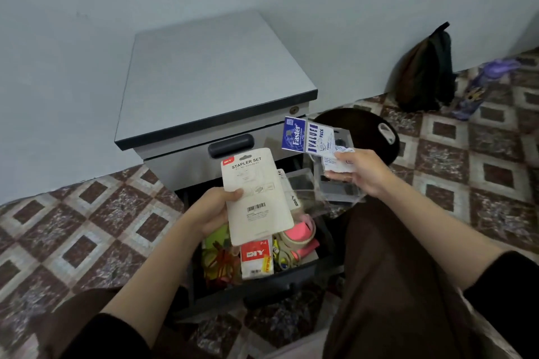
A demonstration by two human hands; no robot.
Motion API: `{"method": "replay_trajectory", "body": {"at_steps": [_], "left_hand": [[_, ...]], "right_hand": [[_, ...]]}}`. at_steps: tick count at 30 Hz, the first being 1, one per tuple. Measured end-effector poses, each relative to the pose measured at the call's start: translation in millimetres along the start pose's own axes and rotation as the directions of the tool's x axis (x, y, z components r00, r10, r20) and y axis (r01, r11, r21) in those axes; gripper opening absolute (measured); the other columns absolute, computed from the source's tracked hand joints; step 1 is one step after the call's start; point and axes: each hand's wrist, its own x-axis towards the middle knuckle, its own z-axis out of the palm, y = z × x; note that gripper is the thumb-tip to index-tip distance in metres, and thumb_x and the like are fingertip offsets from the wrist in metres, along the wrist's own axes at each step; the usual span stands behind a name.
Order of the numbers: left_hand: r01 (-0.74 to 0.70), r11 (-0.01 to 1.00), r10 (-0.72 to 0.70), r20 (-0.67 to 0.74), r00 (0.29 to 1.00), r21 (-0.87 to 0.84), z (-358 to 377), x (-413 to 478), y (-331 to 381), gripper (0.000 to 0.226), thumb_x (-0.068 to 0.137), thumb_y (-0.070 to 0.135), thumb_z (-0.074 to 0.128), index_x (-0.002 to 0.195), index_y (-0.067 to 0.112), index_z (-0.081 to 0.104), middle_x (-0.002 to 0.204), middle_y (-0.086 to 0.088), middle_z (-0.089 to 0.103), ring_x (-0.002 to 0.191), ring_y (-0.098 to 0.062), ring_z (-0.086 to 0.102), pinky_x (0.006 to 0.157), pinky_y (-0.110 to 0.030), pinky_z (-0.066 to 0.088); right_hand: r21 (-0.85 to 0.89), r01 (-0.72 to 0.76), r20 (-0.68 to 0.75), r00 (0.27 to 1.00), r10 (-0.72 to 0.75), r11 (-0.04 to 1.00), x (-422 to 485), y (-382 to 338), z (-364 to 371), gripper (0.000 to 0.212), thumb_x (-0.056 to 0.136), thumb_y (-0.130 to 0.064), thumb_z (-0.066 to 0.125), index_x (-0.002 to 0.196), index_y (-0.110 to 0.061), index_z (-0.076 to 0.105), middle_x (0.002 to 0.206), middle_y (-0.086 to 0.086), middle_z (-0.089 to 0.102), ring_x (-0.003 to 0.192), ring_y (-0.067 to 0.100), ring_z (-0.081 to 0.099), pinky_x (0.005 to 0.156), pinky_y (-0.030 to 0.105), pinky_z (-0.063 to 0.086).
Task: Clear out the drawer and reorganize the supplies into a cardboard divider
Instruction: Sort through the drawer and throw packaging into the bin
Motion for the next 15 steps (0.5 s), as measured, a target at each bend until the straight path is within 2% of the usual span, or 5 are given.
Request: {"method": "replay_trajectory", "body": {"at_steps": [3,4,8,10,15], "left_hand": [[-0.047,0.999,0.047,0.007,0.999,0.019,31.0,9.5,16.7,0.028,0.097,0.002,0.039,0.123,0.001,0.049,0.120,-0.015,0.059,0.092,-0.023,0.062,0.070,-0.037,0.055],[-0.060,0.998,0.060,0.006,0.998,0.015,41.4,13.6,22.1,0.030,0.097,0.003,0.039,0.125,-0.001,0.048,0.122,-0.016,0.057,0.092,-0.024,0.062,0.072,-0.037,0.053],[-0.085,0.996,0.085,0.000,0.996,-0.007,80.1,35.1,37.2,0.034,0.097,0.002,0.039,0.131,-0.001,0.044,0.134,-0.019,0.051,0.115,-0.033,0.054,0.085,-0.044,0.046],[-0.084,0.996,0.084,-0.014,0.996,-0.031,98.8,46.5,41.0,0.035,0.097,0.001,0.039,0.132,0.000,0.044,0.135,-0.018,0.050,0.121,-0.034,0.050,0.090,-0.045,0.044],[-0.078,0.995,0.076,-0.027,0.997,-0.065,138.9,73.3,44.3,0.034,0.098,0.003,0.039,0.132,0.001,0.043,0.134,-0.016,0.051,0.121,-0.032,0.051,0.088,-0.042,0.045]], "right_hand": [[0.018,0.027,-0.049,0.998,-0.026,0.999,-4.8,-14.8,-19.6,0.031,0.094,0.002,0.047,0.122,0.014,0.048,0.113,0.024,0.060,0.082,0.029,0.063,0.053,0.028,0.058],[0.020,0.041,-0.064,0.997,-0.040,0.999,-6.4,-20.1,-25.8,0.030,0.094,0.002,0.047,0.122,0.014,0.049,0.113,0.024,0.061,0.081,0.028,0.064,0.053,0.029,0.058],[0.047,0.092,-0.095,0.992,-0.087,0.995,-11.7,-45.0,-47.4,0.025,0.095,0.000,0.046,0.118,0.010,0.052,0.090,0.014,0.065,0.063,0.020,0.067,0.050,0.026,0.056],[0.074,0.116,-0.117,0.987,-0.107,0.991,-11.8,-57.6,-57.5,0.025,0.095,0.000,0.047,0.117,0.010,0.052,0.089,0.013,0.065,0.059,0.019,0.068,0.047,0.023,0.054],[0.180,0.152,-0.161,0.979,-0.124,0.972,-10.9,-76.7,-84.6,0.020,0.095,-0.001,0.047,0.113,0.007,0.053,0.092,0.013,0.063,0.054,0.016,0.068,0.048,0.022,0.054]]}}
